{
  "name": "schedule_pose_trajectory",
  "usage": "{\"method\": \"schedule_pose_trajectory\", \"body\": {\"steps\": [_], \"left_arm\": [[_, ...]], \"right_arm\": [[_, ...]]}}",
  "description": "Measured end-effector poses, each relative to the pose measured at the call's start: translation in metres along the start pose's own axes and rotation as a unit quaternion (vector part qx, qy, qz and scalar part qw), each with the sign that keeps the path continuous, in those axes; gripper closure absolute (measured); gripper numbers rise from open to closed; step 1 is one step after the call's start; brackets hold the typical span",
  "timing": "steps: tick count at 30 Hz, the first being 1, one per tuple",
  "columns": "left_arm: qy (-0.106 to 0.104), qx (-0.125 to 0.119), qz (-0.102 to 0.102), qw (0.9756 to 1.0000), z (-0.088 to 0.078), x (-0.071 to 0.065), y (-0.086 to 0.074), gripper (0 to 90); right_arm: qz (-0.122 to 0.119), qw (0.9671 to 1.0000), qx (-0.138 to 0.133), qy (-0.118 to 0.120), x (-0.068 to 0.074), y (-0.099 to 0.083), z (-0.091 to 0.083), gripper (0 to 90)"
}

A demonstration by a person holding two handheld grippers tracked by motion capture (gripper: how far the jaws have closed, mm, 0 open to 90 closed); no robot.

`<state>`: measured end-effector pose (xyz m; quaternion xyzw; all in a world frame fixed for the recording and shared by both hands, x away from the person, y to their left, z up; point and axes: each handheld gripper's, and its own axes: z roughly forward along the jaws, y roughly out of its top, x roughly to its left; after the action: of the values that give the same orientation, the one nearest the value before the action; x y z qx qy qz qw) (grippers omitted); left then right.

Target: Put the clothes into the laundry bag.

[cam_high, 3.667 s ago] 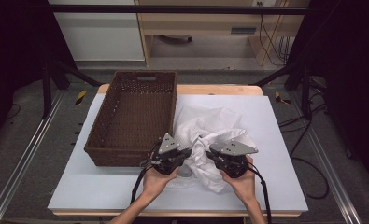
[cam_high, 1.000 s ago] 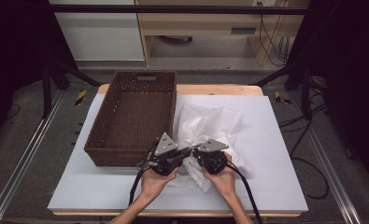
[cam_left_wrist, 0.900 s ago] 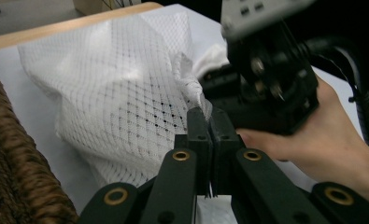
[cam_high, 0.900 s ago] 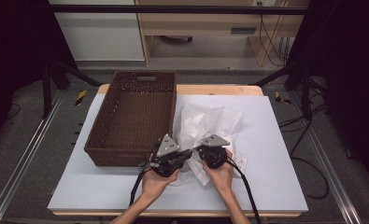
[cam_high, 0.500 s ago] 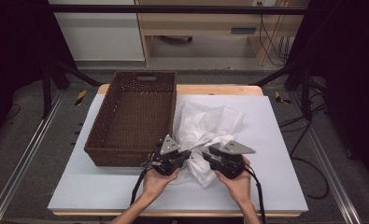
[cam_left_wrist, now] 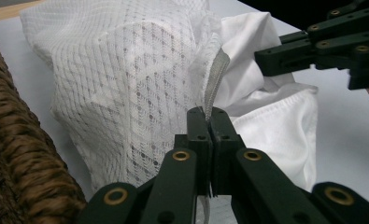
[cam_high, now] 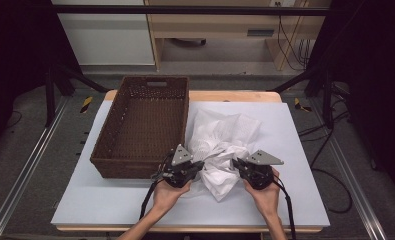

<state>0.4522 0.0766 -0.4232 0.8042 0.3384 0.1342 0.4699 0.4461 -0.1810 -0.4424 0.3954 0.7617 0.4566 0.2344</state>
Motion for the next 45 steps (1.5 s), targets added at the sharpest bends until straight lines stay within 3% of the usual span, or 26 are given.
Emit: {"method": "schedule_pose_trajectory", "body": {"steps": [2, 4, 6, 9, 14, 18, 20, 21, 24, 31, 34, 37, 39, 41, 43, 45], "left_arm": [[-0.002, -0.004, -0.002, 1.0, -0.002, 0.0, 0.001, 88.5], [-0.006, -0.01, -0.004, 0.9999, -0.005, -0.001, 0.003, 88.4], [-0.007, -0.014, -0.002, 0.9999, -0.009, -0.003, 0.005, 88.4], [-0.007, -0.025, 0.003, 0.9997, -0.014, -0.006, 0.008, 88.5], [-0.017, -0.029, 0.008, 0.9994, -0.018, -0.011, 0.011, 88.6], [-0.017, -0.025, 0.013, 0.9995, -0.017, -0.013, 0.01, 88.6], [-0.016, -0.018, 0.011, 0.9996, -0.013, -0.011, 0.008, 88.5], [-0.016, -0.014, 0.011, 0.9997, -0.011, -0.01, 0.007, 88.5], [-0.011, -0.007, 0.011, 0.9999, -0.006, -0.008, 0.004, 88.5], [-0.001, -0.001, 0.004, 1.0, -0.001, -0.002, 0.001, 88.4], [0.0, 0.001, 0.004, 1.0, 0.001, -0.001, 0.0, 88.3], [-0.002, 0.007, 0.007, 1.0, 0.003, -0.001, -0.002, 88.3], [-0.005, 0.009, 0.006, 0.9999, 0.005, -0.001, -0.003, 88.2], [-0.012, 0.012, 0.01, 0.9998, 0.007, -0.001, -0.004, 88.2], [-0.012, 0.017, 0.011, 0.9997, 0.01, -0.001, -0.005, 88.2], [-0.012, 0.02, 0.012, 0.9997, 0.011, -0.001, -0.006, 88.2]], "right_arm": [[-0.009, 0.999, -0.011, 0.043, 0.013, 0.005, -0.001, 86.7], [-0.026, 0.9973, -0.009, 0.068, 0.027, 0.008, 0.003, 86.6], [-0.042, 0.996, -0.002, 0.079, 0.04, 0.01, 0.013, 86.5], [-0.045, 0.9954, 0.016, 0.083, 0.051, 0.011, 0.03, 86.5], [-0.033, 0.9974, 0.048, 0.042, 0.046, 0.012, 0.065, 86.7], [0.029, 0.9989, 0.031, -0.02, 0.026, 0.012, 0.079, 86.7], [0.042, 0.9979, 0.022, -0.045, 0.02, 0.01, 0.081, 86.4], [0.049, 0.9975, 0.023, -0.046, 0.019, 0.009, 0.08, 85.8], [0.027, 0.999, 0.021, -0.029, 0.02, 0.01, 0.071, 75.4], [0.0, 0.9999, -0.011, 0.002, 0.017, 0.007, 0.013, 52.3], [0.007, 0.9999, -0.003, -0.008, 0.006, -0.006, 0.0, 36.2], [0.03, 0.9992, 0.022, -0.015, -0.004, -0.019, 0.007, 31.7], [0.042, 0.9983, 0.041, -0.005, -0.006, -0.024, 0.017, 31.8], [0.023, 0.9985, 0.049, -0.003, -0.003, -0.027, 0.025, 36.0], [0.021, 0.9985, 0.05, 0.007, 0.0, -0.028, 0.032, 47.8], [0.022, 0.9981, 0.056, 0.014, 0.002, -0.029, 0.036, 65.6]]}}
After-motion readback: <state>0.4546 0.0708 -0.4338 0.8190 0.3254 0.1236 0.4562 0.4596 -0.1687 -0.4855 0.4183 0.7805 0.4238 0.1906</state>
